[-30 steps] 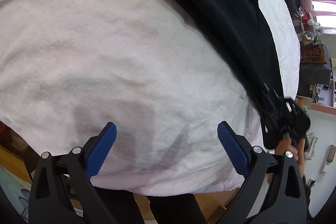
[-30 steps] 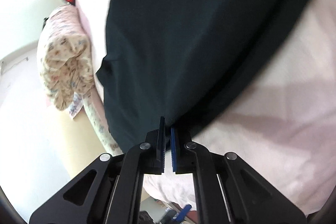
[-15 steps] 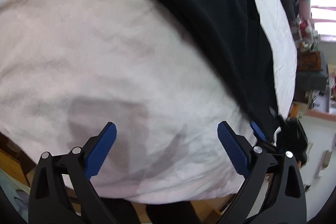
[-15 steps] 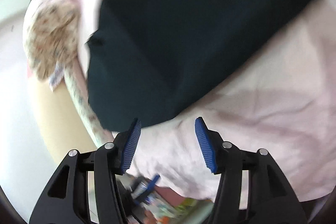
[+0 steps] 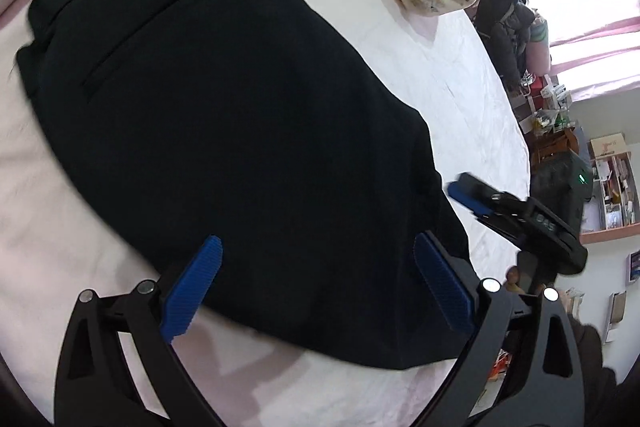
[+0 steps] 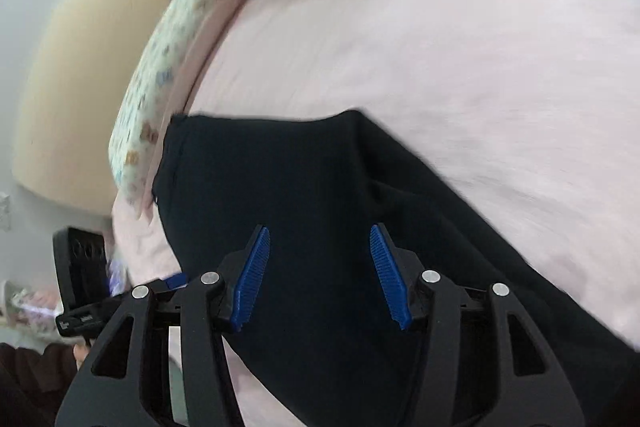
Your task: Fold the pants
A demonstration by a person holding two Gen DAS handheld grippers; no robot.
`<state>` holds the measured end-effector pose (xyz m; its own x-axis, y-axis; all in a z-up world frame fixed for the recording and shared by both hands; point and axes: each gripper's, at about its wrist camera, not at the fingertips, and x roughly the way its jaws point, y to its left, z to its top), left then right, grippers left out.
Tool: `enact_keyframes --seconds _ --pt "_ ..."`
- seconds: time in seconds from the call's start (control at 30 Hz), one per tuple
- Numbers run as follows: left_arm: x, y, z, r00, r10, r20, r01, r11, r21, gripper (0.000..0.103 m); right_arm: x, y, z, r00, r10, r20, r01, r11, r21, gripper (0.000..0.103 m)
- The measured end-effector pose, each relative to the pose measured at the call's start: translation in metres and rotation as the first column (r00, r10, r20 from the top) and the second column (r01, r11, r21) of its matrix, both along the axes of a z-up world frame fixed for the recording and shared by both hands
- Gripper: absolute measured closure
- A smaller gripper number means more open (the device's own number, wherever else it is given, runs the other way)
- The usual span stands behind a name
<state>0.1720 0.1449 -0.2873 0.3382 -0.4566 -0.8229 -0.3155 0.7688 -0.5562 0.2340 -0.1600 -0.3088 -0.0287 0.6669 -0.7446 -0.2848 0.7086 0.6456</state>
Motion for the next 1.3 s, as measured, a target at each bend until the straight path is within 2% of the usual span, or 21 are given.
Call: enact_keyframes --seconds 0.1,0.13,0.17,0.2,0.27,0.33,0.4,0.43,0.57,0.67,0.73,0.77,0.8,0.87,0.97,1.03,1.1,1.17,1.23,1.27,1.3 --pt "0.012 0.002 -0.008 1.000 -0.016 -0.011 0.017 0.999 0.040 0.006 0.020 0.017 -0.017 0.997 0.056 0.053 -0.044 0.980 -0.196 0.056" --pt "0.015 0.005 -0.012 1.000 -0.010 -0.015 0.011 0.998 0.061 0.006 0.029 0.016 -0.028 0.998 0.037 0.046 -0.025 0.972 -0.234 0.067" --pt "0.018 0.009 -0.016 1.000 0.006 -0.019 -0.004 0.997 0.079 0.006 0.036 0.013 -0.036 1.000 0.009 0.029 -0.002 0.971 -0.238 0.077" --pt "0.022 0.013 -0.021 0.999 0.023 -0.022 -0.021 0.996 0.088 0.006 0.040 0.009 -0.042 1.000 -0.016 0.008 0.017 0.975 -0.222 0.078" --pt "0.027 0.022 -0.028 0.998 0.049 -0.035 -0.046 0.996 0.081 0.006 0.040 0.003 -0.041 1.000 -0.028 0.001 0.027 0.980 -0.198 0.078" --pt "0.030 0.027 -0.029 0.996 0.070 -0.051 -0.066 0.996 0.063 0.006 0.025 -0.009 -0.024 0.998 -0.037 0.053 0.045 0.987 -0.157 0.075" --pt "0.026 0.026 -0.020 0.999 0.050 -0.019 -0.049 0.998 0.048 0.006 0.006 -0.034 -0.004 0.992 -0.073 0.104 0.081 0.994 -0.076 0.070" --pt "0.023 0.025 -0.015 1.000 0.030 -0.003 -0.030 0.998 0.051 0.006 -0.001 -0.045 0.000 0.989 -0.086 0.119 0.095 0.993 -0.070 0.066" --pt "0.019 0.026 0.001 0.998 -0.027 0.050 0.023 0.997 0.080 0.006 -0.031 -0.095 0.002 0.987 -0.109 0.122 0.119 0.990 -0.079 0.066" --pt "0.028 0.026 0.017 0.986 -0.055 0.156 0.045 0.997 0.067 0.006 -0.037 -0.116 0.001 0.984 -0.138 0.115 0.145 0.987 -0.062 0.066" --pt "0.043 0.022 0.022 0.980 -0.074 0.182 0.056 0.993 0.103 0.004 -0.036 -0.115 -0.005 0.985 -0.134 0.104 0.141 0.988 -0.064 0.066" --pt "0.055 0.019 0.024 0.978 -0.092 0.185 0.064 0.987 0.150 0.004 -0.036 -0.114 -0.009 0.988 -0.122 0.096 0.130 0.988 -0.080 0.066" --pt "0.062 0.018 0.026 0.977 -0.101 0.186 0.068 0.982 0.178 0.003 -0.036 -0.110 -0.014 0.990 -0.105 0.093 0.117 0.985 -0.130 0.065" --pt "0.082 0.024 0.027 0.980 -0.095 0.172 0.058 0.976 0.209 0.003 -0.035 -0.109 -0.033 0.994 -0.076 0.085 0.097 0.953 -0.286 0.070" --pt "0.099 0.049 0.033 0.987 -0.038 0.156 0.008 0.983 0.184 0.003 -0.029 -0.121 -0.040 0.985 -0.170 0.039 0.174 0.953 -0.248 0.073" --pt "0.106 0.072 0.037 0.989 -0.005 0.146 -0.024 0.980 0.199 0.003 -0.028 -0.123 -0.036 0.980 -0.195 0.032 0.196 0.951 -0.238 0.072" --pt "0.104 0.090 0.040 0.991 0.002 0.133 -0.034 0.970 0.239 0.003 -0.032 -0.121 -0.030 0.981 -0.188 0.052 0.195 0.950 -0.243 0.067" --pt "0.098 0.105 0.035 0.993 0.009 0.116 -0.037 0.969 0.244 0.003 -0.036 -0.121 -0.027 0.979 -0.193 0.066 0.203 0.949 -0.241 0.054" --pt "0.092 0.109 0.020 0.999 -0.007 0.040 -0.004 0.962 0.272 0.003 -0.039 -0.121 -0.028 0.976 -0.209 0.067 0.219 0.947 -0.234 0.051" --pt "0.087 0.107 0.006 0.999 -0.024 -0.031 0.032 0.948 0.316 0.004 -0.040 -0.121 -0.030 0.974 -0.218 0.065 0.228 0.945 -0.235 0.051" --pt "0.080 0.108 -0.004 0.997 -0.030 -0.070 0.052 0.940 0.338 0.010 -0.042 -0.124 -0.030 0.972 -0.228 0.062 0.236 0.943 -0.233 0.051"
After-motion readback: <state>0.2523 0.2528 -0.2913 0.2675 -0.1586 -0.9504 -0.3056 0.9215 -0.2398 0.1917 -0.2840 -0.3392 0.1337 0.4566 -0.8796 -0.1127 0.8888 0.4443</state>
